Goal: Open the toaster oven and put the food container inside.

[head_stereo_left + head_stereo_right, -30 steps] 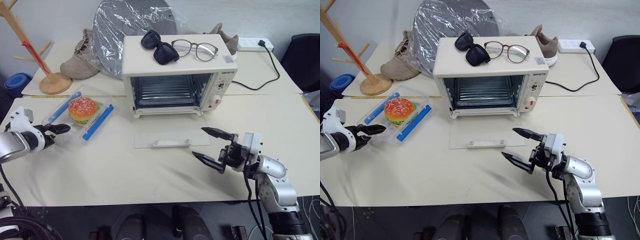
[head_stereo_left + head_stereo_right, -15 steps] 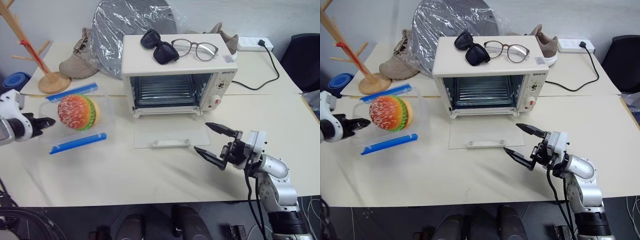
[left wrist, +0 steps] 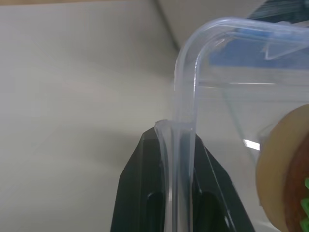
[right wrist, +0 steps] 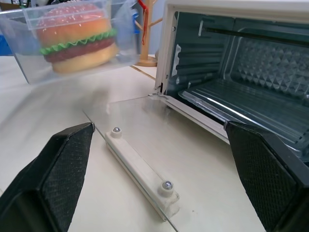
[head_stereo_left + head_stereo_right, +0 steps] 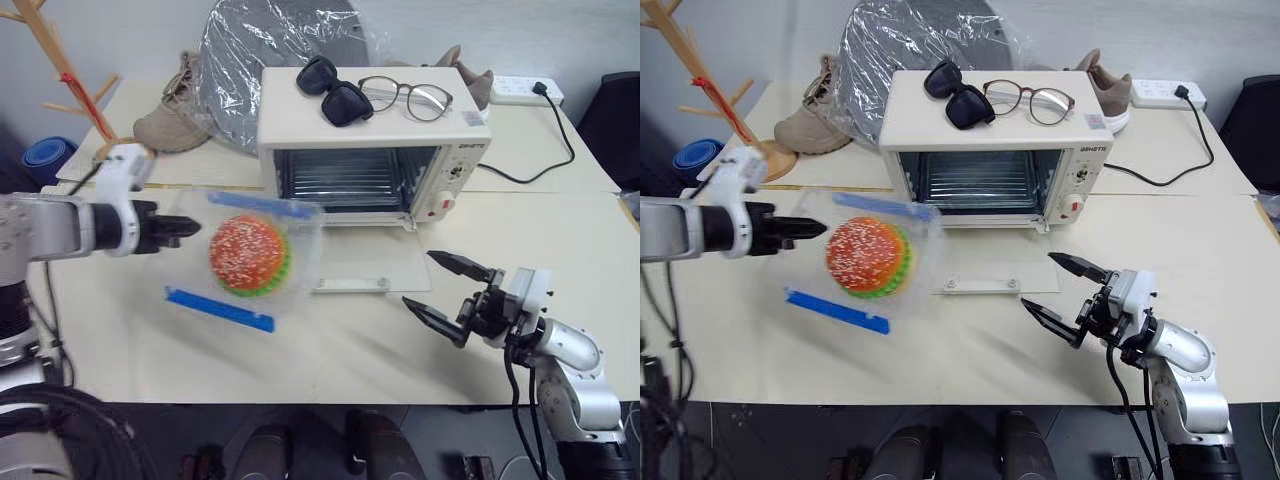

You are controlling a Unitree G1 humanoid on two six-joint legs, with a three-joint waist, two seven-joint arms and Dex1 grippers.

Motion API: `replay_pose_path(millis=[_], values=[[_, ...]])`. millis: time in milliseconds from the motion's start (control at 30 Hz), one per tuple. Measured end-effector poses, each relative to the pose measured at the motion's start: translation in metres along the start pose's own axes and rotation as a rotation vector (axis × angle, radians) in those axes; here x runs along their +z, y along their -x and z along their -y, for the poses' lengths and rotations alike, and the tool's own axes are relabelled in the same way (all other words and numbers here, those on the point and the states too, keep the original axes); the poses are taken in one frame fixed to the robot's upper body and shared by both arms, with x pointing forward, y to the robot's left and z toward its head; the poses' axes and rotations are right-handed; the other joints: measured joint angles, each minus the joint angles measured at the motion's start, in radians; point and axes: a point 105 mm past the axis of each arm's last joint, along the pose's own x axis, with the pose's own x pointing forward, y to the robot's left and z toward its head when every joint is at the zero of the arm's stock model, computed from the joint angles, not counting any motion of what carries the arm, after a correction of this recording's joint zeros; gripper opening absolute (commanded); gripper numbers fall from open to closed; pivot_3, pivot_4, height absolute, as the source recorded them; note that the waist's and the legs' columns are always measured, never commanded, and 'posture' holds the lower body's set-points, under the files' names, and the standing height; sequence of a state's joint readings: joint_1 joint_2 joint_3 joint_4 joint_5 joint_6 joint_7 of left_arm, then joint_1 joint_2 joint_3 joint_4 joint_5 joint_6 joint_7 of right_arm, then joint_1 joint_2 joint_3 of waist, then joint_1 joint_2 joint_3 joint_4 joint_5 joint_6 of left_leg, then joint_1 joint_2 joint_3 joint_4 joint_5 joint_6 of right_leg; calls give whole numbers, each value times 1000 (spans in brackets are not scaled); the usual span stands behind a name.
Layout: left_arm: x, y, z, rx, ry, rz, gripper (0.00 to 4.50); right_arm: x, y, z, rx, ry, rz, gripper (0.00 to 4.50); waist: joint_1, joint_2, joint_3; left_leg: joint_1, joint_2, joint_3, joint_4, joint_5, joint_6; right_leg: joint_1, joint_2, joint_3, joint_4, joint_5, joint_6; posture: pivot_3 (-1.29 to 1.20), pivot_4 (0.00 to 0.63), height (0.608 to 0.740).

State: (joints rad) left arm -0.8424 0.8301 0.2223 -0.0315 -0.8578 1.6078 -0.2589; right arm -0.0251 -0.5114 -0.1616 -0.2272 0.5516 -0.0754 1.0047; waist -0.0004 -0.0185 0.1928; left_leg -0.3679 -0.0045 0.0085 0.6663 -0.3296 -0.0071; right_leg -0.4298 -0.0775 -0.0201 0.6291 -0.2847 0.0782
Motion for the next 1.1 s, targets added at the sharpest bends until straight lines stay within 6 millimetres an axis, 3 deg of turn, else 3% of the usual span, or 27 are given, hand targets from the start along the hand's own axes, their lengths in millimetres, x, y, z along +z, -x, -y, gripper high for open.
replay_pose_path(millis=[167,333,500,533,700,933,1033,1100], values=[[2,-34,27,-67,1,-4,92,1,2,-5,-53,-14,-10,4500,1,0,0,-1,0,0,0,1,0,0,1,0,1,0,0,0,150,740],[2,-64,36,-38,61,-25,92,1,6,-8,-148,-15,-8,4500,2,0,0,-1,0,1,1,2,0,0,1,0,1,1,2,0,150,740],[8,-80,53,-39,60,-15,92,2,6,-10,-200,-8,-5,4500,4,0,0,-1,-1,1,2,2,1,0,1,1,0,2,3,0,150,740],[11,-82,55,-32,66,2,775,1,6,-10,-211,-10,-2,4500,5,0,0,-1,-1,1,2,2,1,0,1,1,0,2,3,0,150,740],[16,-92,65,-45,93,39,2241,-1,9,-12,-236,-18,-2,4500,13,0,0,0,-1,2,2,2,1,1,1,1,-1,2,3,0,150,740],[21,-92,62,-94,122,136,4343,0,21,-7,-292,-16,-6,4500,13,0,0,0,-1,2,2,2,0,0,1,1,0,2,3,0,150,740],[20,-89,61,-153,113,186,4468,5,25,-1,-302,-9,1,4500,12,0,0,0,-1,2,3,3,0,0,1,1,1,2,3,0,150,740],[22,-77,55,-187,74,229,4468,10,26,2,-294,-8,2,4500,6,0,0,0,-1,2,3,3,-1,0,2,2,1,2,3,0,150,740]])
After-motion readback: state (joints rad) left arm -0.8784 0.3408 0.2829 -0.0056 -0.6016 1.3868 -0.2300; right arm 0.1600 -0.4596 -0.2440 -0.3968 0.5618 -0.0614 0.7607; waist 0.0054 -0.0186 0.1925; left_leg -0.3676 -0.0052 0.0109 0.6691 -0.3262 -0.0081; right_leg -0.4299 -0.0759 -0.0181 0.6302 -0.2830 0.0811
